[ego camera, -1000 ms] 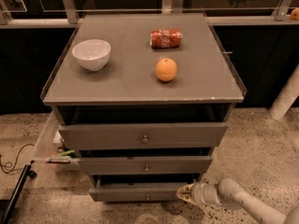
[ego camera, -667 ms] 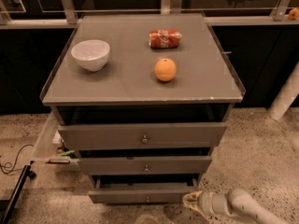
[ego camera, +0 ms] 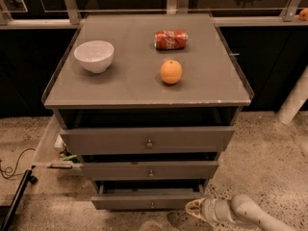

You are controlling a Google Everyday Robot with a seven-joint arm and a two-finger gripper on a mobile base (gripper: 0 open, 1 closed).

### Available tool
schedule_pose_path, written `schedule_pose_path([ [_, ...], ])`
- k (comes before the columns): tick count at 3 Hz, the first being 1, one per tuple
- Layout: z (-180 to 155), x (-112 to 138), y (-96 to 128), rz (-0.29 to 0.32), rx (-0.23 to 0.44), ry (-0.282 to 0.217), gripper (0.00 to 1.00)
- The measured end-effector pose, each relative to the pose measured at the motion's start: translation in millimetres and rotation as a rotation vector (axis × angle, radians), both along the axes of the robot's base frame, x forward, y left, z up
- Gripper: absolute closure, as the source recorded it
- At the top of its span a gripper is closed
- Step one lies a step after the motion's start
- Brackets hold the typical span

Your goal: Open bottom drawer

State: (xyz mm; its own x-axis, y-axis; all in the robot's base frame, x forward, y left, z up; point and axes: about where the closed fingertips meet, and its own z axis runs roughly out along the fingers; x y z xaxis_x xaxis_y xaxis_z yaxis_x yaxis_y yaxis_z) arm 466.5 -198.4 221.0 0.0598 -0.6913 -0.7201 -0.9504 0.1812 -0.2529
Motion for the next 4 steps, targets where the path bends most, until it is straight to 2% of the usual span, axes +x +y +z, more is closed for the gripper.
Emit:
schedule_pose_path([
  [1,-31.0,18.9,10.6,0.010,-0.044,0.018,0.34],
  [2,-31.9,23.3,16.8,0.021,-0.045,0.017,0.11],
  [3,-31.9,23.3,16.8,0.021,-0.045,0.017,0.00],
  [4,-31.7,22.0,16.8,0.021,-0.045,0.016,0.00],
])
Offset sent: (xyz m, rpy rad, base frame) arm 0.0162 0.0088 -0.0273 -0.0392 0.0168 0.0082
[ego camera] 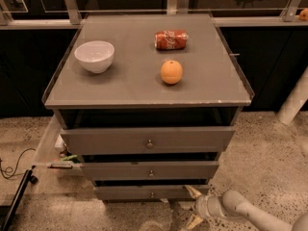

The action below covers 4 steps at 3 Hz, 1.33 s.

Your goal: Open bottom drawer

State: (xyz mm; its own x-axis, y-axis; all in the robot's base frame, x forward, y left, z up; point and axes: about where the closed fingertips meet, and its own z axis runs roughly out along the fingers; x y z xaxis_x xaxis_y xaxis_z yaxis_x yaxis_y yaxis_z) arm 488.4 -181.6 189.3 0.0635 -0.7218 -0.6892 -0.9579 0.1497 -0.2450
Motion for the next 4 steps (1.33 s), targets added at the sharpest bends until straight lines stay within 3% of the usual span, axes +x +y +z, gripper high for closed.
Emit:
schedule_pose_path([
  [1,31.6,-0.4,0.0,0.006,0.016,-0.057,0.00],
  [2,41.5,11.4,5.6,0.002,0.029,-0.091,0.00],
  [4,28.8,21.0,17.4,0.018,0.010,-0.080,0.00],
])
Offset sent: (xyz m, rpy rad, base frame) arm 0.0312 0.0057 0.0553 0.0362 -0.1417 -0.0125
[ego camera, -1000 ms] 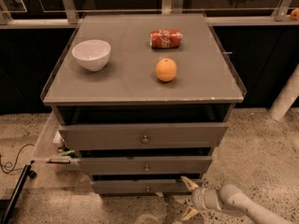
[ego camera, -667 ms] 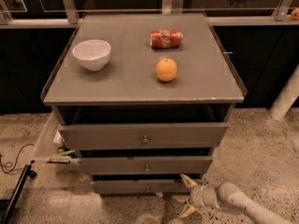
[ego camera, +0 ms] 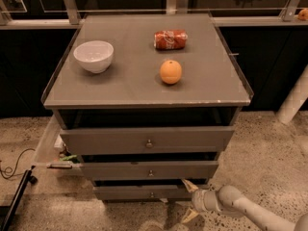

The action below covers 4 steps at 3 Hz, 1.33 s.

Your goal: Open bottom drawer

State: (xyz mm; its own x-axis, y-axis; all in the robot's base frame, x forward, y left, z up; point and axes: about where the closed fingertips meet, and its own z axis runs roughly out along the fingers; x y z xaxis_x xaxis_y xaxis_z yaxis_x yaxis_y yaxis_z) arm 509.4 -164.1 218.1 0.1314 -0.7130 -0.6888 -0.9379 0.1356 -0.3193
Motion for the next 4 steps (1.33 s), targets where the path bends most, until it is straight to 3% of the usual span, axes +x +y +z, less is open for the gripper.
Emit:
schedule_pose_path([
  [1,-23.0,14.0,3.6,-0.009,-0.017,0.022,0.00],
  [2,-47.5,43.9,-4.1,-0.055,-0.034,0.026,0.00],
  [4,-63.3,45.5,-1.8,-0.052,-0.042,0.048,0.00],
])
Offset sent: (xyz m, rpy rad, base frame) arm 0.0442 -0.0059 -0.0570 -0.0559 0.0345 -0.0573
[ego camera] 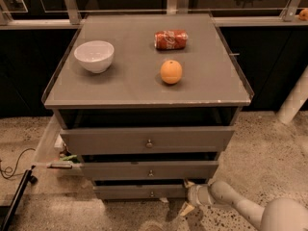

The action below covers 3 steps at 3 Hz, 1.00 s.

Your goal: Open bottom drawer

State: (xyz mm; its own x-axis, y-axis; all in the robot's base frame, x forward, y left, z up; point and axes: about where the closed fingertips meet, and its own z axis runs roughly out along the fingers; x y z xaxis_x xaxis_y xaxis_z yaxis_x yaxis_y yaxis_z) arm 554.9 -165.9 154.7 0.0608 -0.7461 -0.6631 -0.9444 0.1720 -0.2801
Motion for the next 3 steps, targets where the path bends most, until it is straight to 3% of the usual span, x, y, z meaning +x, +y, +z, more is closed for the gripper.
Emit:
schedule_pose_path([
  [3,8.9,0.1,-1.2,0.000,0.000,0.000,0.66],
])
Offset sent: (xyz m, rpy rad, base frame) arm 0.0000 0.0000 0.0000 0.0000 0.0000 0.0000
